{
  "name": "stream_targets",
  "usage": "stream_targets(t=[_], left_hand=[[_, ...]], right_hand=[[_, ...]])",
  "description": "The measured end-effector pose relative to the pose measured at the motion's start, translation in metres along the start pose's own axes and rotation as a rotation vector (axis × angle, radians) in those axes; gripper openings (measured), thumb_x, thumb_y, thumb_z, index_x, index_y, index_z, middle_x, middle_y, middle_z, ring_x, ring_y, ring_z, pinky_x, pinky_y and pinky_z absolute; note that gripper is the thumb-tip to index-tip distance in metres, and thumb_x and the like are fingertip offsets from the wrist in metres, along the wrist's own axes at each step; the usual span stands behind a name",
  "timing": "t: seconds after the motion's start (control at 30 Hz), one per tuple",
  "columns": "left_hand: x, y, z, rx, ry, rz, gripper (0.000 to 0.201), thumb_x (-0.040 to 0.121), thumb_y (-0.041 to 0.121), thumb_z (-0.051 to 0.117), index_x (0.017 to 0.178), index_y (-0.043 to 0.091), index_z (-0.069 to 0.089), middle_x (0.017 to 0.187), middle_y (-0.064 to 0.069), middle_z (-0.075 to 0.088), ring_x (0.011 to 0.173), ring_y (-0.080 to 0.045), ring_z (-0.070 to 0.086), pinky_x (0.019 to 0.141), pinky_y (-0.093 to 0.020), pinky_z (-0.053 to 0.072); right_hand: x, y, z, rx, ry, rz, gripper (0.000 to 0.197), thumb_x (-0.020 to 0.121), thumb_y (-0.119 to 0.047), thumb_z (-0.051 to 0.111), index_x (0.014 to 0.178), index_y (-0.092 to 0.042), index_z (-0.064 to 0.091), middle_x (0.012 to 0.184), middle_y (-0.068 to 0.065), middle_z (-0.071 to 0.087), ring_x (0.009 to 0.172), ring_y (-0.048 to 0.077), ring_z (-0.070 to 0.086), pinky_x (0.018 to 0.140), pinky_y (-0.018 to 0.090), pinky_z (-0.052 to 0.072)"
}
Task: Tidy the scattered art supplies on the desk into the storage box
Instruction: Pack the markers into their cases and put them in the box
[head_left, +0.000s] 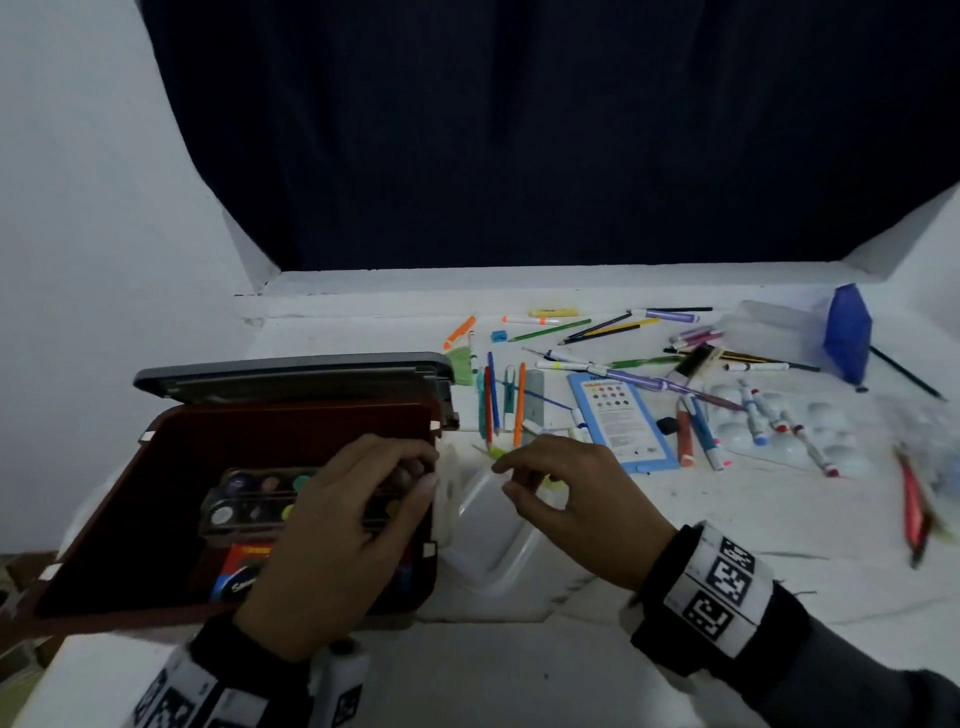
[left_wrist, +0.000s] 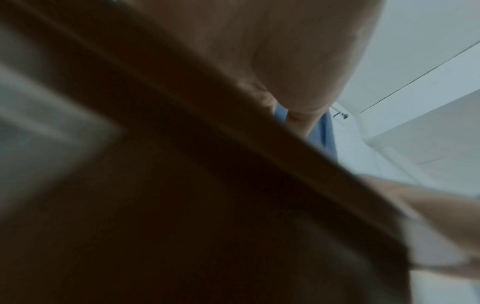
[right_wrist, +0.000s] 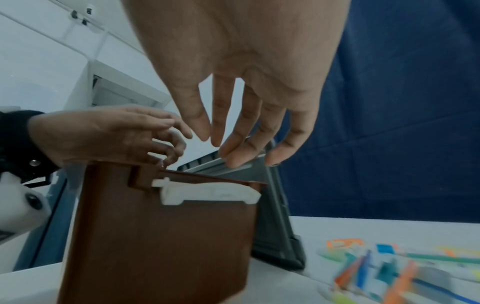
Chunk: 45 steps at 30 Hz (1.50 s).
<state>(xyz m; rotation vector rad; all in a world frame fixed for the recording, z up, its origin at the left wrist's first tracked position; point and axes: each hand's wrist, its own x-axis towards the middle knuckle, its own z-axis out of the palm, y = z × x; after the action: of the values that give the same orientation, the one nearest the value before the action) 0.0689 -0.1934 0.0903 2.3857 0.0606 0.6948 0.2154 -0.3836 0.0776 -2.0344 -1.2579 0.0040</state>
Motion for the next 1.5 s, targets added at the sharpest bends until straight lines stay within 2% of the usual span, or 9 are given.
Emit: stream_targets(t=[0.2,0.33,0.57,0.73,0.9,1.03,1.2,1.4,1.5], left_hand=[[0.024,0.04,0.062,-0.005,-0.011,-0.041,0.018,0.092,0.031,0.061,0.109,0.028,0.065,0.096,0.014,0.061,0.089,-0.01,0.061,0.078,-0.016,0.044],[0.029,0.04,0.107,0.182,-0.167,-0.17,0.034,0.089,0.051,0.05,0.116,0.033,0.06,0.103,0.013,0.061,0.096,-0.003,0.058,0.084,-0.026,0.047],[0.043,0.024,0.158,0.488,-0.442,-0.563,0.06,0.088,0.057,0.055,0.139,0.027,0.044,0.128,-0.005,0.052,0.12,-0.025,0.051,0.099,-0.034,0.041],[0.046,-0.019,0.181,0.737,-0.578,-0.684,0.071,0.063,0.076,0.035,0.12,0.033,0.037,0.128,-0.007,0.051,0.122,-0.031,0.046,0.101,-0.045,0.042],[0.05,-0.043,0.184,0.781,-0.554,-0.735,0.09,0.061,0.083,0.032,0.134,0.031,0.03,0.151,-0.008,0.035,0.146,-0.034,0.019,0.113,-0.051,0.027],[0.055,-0.032,0.179,0.783,-0.516,-0.817,0.088,0.057,0.093,0.038,0.126,0.036,0.039,0.143,-0.002,0.045,0.135,-0.031,0.034,0.104,-0.055,0.035],[0.06,0.03,0.181,0.684,-0.483,-0.892,0.095,0.061,0.083,0.064,0.141,0.04,0.033,0.14,-0.006,0.041,0.13,-0.029,0.042,0.106,-0.046,0.038],[0.076,0.069,0.185,0.469,-0.315,-0.804,0.11,0.033,0.098,0.057,0.131,0.05,0.037,0.126,0.003,0.042,0.118,-0.022,0.051,0.103,-0.04,0.045],[0.105,0.082,0.197,0.353,-0.258,-0.698,0.095,0.056,0.074,0.076,0.137,0.049,0.035,0.125,0.003,0.04,0.119,-0.02,0.049,0.102,-0.034,0.044]], right_hand=[[-0.048,0.073,-0.054,-0.015,-0.045,0.123,0.017,0.089,-0.026,0.066,0.105,-0.029,0.07,0.087,-0.015,0.065,0.082,0.003,0.061,0.074,0.01,0.044],[-0.074,0.13,-0.087,-0.058,-0.144,0.212,0.019,0.089,-0.032,0.065,0.107,-0.039,0.064,0.091,-0.017,0.064,0.085,-0.001,0.061,0.075,0.01,0.045],[-0.097,0.206,-0.125,-0.094,-0.361,0.272,0.024,0.091,-0.041,0.061,0.114,-0.043,0.056,0.096,-0.018,0.06,0.089,-0.001,0.058,0.077,0.015,0.044],[-0.101,0.229,-0.141,0.004,-0.371,0.262,0.024,0.089,-0.036,0.066,0.11,-0.042,0.058,0.095,-0.016,0.063,0.085,0.002,0.062,0.081,0.02,0.05],[-0.1,0.235,-0.146,0.075,-0.402,0.282,0.024,0.089,-0.034,0.066,0.112,-0.036,0.061,0.094,-0.012,0.063,0.085,0.004,0.062,0.083,0.021,0.052],[-0.096,0.239,-0.147,0.101,-0.421,0.276,0.023,0.09,-0.032,0.065,0.113,-0.034,0.062,0.095,-0.013,0.064,0.085,0.005,0.063,0.08,0.015,0.05],[-0.082,0.243,-0.148,0.112,-0.462,0.278,0.022,0.092,-0.032,0.063,0.114,-0.033,0.06,0.1,-0.011,0.064,0.087,0.004,0.063,0.076,0.01,0.048],[-0.063,0.251,-0.154,0.121,-0.361,0.25,0.017,0.091,-0.03,0.064,0.108,-0.034,0.061,0.095,-0.014,0.064,0.083,0.001,0.063,0.072,0.008,0.047],[-0.048,0.261,-0.166,0.102,-0.269,0.252,0.015,0.09,-0.023,0.066,0.103,-0.031,0.064,0.088,-0.015,0.065,0.076,0.0,0.063,0.068,0.008,0.046]])
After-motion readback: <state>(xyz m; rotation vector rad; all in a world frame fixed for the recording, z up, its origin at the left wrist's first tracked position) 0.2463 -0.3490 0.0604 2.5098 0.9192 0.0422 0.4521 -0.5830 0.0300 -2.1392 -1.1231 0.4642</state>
